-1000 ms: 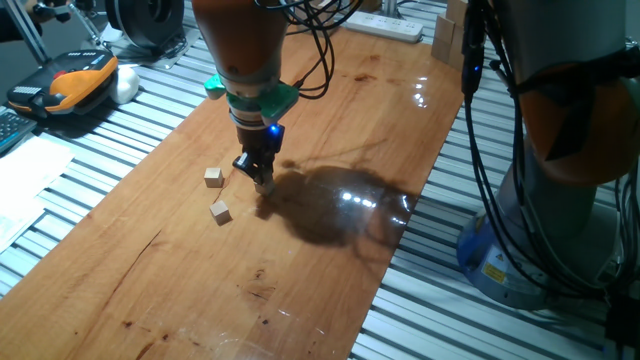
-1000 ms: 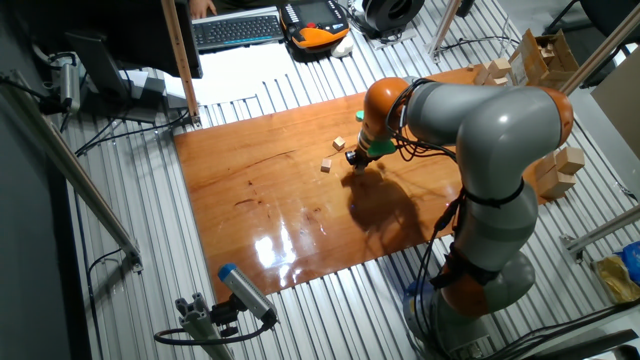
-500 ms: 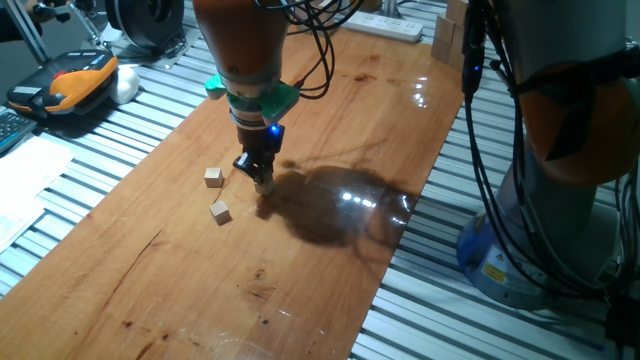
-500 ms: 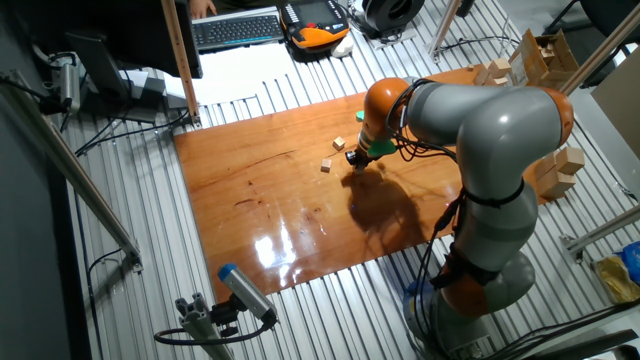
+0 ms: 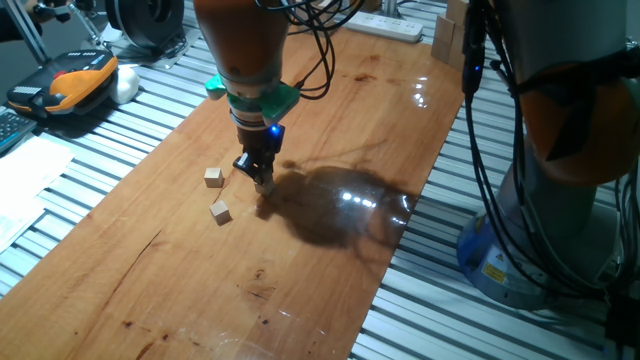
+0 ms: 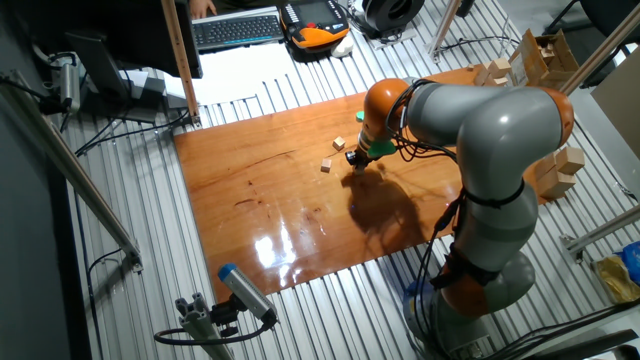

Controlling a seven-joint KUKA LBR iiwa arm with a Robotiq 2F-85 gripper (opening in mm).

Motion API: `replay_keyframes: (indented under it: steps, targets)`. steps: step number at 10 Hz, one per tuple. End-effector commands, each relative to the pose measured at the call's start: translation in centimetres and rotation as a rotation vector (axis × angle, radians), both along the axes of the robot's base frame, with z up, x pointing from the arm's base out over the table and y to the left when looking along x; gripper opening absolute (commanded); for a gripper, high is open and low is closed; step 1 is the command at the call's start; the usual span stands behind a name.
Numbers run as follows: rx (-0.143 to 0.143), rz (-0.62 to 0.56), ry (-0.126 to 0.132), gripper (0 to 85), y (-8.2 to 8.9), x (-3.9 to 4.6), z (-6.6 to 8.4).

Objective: Stack the blocks in a vertical line of five

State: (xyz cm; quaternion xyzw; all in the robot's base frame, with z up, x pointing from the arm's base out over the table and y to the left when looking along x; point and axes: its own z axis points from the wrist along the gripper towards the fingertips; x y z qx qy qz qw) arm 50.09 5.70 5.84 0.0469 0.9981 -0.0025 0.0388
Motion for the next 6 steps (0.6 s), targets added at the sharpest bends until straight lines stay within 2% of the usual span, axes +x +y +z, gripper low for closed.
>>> replay_keyframes:
  steps: [1,2,6]
  targets:
    - [-0.002,-0.002,-0.002,0.0,0.01,0.01,-0.02]
    - [-0.002,-0.004,-0.005,17.0,0.01,0.01,-0.02]
    - [-0.003,-0.013,-0.013,17.0,0.02,0.03,-0.07]
